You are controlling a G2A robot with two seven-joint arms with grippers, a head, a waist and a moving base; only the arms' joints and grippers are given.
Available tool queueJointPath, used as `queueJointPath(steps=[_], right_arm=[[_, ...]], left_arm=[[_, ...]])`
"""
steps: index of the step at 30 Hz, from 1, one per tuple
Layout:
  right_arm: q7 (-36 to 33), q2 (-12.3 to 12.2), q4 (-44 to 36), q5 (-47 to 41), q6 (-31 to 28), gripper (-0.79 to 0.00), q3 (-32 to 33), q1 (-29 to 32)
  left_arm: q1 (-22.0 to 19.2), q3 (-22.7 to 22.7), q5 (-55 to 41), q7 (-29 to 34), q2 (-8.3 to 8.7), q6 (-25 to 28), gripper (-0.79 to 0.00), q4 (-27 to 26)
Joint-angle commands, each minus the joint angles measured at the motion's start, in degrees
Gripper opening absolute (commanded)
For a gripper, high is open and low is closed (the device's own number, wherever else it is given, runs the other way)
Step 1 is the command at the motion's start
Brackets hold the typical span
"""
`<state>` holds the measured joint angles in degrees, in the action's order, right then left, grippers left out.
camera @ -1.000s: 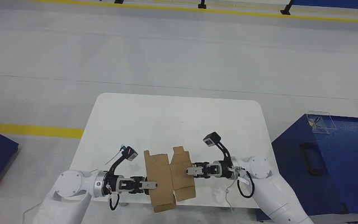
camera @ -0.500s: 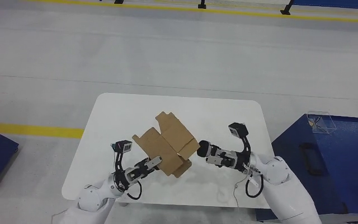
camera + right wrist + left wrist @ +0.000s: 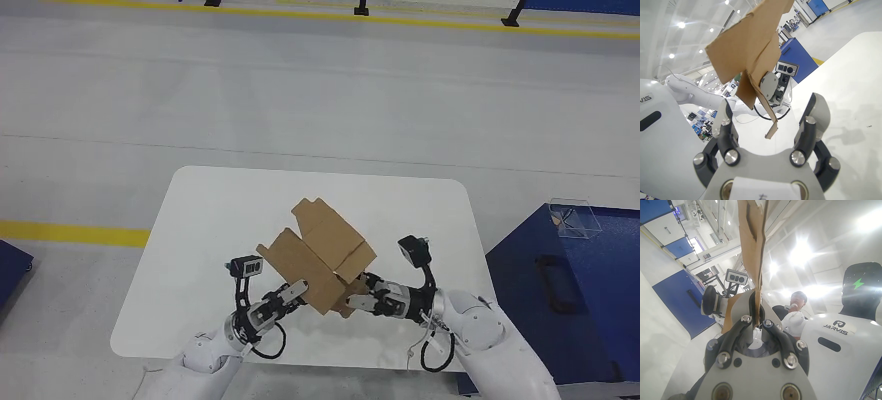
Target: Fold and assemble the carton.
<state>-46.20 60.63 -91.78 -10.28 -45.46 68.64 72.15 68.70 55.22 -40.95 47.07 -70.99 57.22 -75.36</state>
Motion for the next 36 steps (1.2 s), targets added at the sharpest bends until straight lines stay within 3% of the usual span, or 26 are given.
queueJointPath(steps=[1, 11, 12, 13, 14, 27, 36], right_arm=[[-0.1, 0.0, 0.2, 0.1, 0.0, -0.785, -0.3, -0.1], [0.7, 0.1, 1.5, -0.9, 1.5, -0.785, -1.5, -0.9], [0.5, 0.2, 1.7, -1.4, 1.7, -0.785, -1.7, -1.1], [0.3, 0.2, 1.8, -1.8, 2.0, -0.785, -1.8, -1.3], [0.4, 0.2, 2.1, -1.9, 2.3, -0.785, -1.7, -1.6], [-1.0, 0.0, 6.2, -3.5, 6.7, -0.785, -1.1, -3.3], [-0.6, 0.1, 6.9, -3.4, 6.9, -0.785, -1.3, -3.5]], left_arm=[[-0.4, -0.5, -0.5, -0.3, -0.07, 0.3, -0.785, 0.6], [-0.2, -1.0, -2.2, -0.6, 0.45, 0.6, -0.785, 0.9], [-0.2, -1.1, -2.5, -0.6, 0.5, 0.6, -0.579, 1.0], [-0.2, -0.9, -3.1, -0.8, 0.53, 0.8, -0.12, 1.3], [0.0, -0.7, -4.3, -0.8, 0.5, 0.8, 0.0, 1.5], [-1.2, 5.6, -14.3, 0.8, 1.55, -0.8, 0.0, 13.3], [-1.4, 6.0, -10.9, -0.1, 1.52, 0.1, 0.0, 13.0]])
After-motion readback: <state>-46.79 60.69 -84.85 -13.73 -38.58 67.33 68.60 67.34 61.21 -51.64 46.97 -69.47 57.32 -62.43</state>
